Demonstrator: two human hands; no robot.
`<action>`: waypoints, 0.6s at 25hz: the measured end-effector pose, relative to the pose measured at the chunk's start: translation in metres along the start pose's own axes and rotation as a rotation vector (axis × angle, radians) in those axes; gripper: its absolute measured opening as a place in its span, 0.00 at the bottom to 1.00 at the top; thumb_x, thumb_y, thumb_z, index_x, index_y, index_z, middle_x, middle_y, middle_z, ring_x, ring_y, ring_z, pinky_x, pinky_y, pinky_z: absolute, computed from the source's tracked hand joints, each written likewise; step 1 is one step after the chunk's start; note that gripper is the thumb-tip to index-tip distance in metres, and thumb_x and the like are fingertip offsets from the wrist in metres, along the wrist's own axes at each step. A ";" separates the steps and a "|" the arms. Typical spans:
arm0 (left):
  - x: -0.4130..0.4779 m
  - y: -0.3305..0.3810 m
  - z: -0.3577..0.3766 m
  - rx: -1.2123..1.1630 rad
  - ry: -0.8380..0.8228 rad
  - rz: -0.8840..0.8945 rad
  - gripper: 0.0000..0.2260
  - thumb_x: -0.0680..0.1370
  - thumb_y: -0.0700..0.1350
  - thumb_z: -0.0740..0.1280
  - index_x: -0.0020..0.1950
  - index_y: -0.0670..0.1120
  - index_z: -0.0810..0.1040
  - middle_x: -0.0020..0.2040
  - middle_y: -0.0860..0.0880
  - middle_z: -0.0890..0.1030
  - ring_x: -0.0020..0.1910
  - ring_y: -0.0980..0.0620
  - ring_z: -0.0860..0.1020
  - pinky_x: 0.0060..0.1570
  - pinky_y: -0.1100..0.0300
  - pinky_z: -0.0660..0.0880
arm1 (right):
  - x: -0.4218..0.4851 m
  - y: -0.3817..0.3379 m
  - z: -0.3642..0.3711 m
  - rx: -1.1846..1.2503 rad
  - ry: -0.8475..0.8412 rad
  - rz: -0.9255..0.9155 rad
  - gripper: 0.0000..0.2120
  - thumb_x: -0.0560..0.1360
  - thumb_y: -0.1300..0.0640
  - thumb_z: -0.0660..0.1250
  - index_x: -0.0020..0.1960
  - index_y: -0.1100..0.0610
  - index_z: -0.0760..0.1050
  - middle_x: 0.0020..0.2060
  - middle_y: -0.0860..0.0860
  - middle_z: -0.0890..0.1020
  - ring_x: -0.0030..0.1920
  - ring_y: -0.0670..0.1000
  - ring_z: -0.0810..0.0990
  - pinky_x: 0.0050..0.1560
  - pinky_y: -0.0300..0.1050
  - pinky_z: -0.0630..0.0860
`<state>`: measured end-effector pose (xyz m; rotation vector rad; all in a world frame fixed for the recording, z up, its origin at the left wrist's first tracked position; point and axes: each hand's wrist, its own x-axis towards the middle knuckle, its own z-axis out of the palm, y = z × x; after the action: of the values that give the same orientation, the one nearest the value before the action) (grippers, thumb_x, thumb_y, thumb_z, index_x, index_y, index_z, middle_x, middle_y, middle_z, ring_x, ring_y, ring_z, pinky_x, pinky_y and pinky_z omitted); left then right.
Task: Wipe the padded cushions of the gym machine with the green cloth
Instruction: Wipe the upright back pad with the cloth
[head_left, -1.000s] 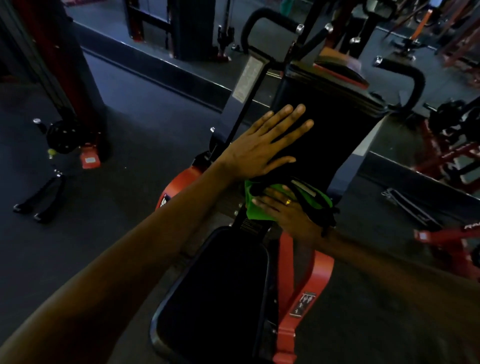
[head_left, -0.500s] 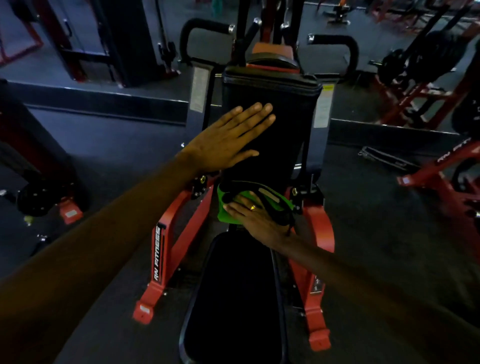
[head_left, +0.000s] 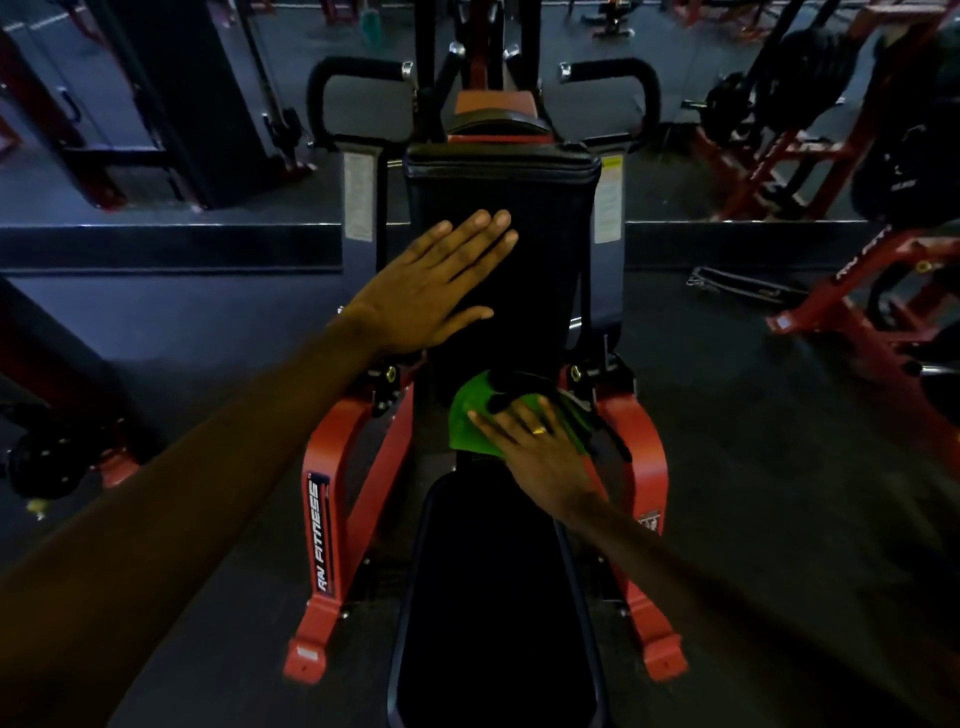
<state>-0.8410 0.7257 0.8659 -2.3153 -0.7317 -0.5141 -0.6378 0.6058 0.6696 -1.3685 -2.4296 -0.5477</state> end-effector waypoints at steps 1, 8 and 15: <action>0.001 0.000 0.000 -0.011 -0.001 -0.002 0.32 0.85 0.58 0.57 0.82 0.43 0.51 0.82 0.43 0.54 0.81 0.49 0.47 0.79 0.52 0.46 | -0.005 0.005 -0.002 0.023 0.007 0.065 0.36 0.75 0.55 0.63 0.81 0.47 0.58 0.68 0.48 0.75 0.68 0.56 0.73 0.77 0.58 0.55; -0.001 -0.002 0.006 0.016 0.055 0.018 0.31 0.85 0.56 0.57 0.83 0.45 0.49 0.82 0.46 0.47 0.81 0.50 0.45 0.78 0.50 0.43 | 0.027 -0.028 -0.014 0.543 0.322 0.622 0.28 0.85 0.47 0.52 0.82 0.48 0.48 0.81 0.50 0.54 0.82 0.52 0.49 0.80 0.60 0.52; -0.002 -0.001 0.012 0.043 0.070 0.035 0.30 0.86 0.52 0.54 0.83 0.44 0.44 0.82 0.48 0.38 0.81 0.50 0.41 0.78 0.50 0.40 | 0.091 0.032 -0.068 0.602 0.596 0.661 0.26 0.86 0.47 0.51 0.81 0.56 0.56 0.81 0.58 0.54 0.81 0.58 0.55 0.75 0.62 0.64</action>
<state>-0.8411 0.7339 0.8568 -2.2545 -0.6611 -0.5548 -0.6513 0.6571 0.7752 -1.3604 -1.3843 -0.0227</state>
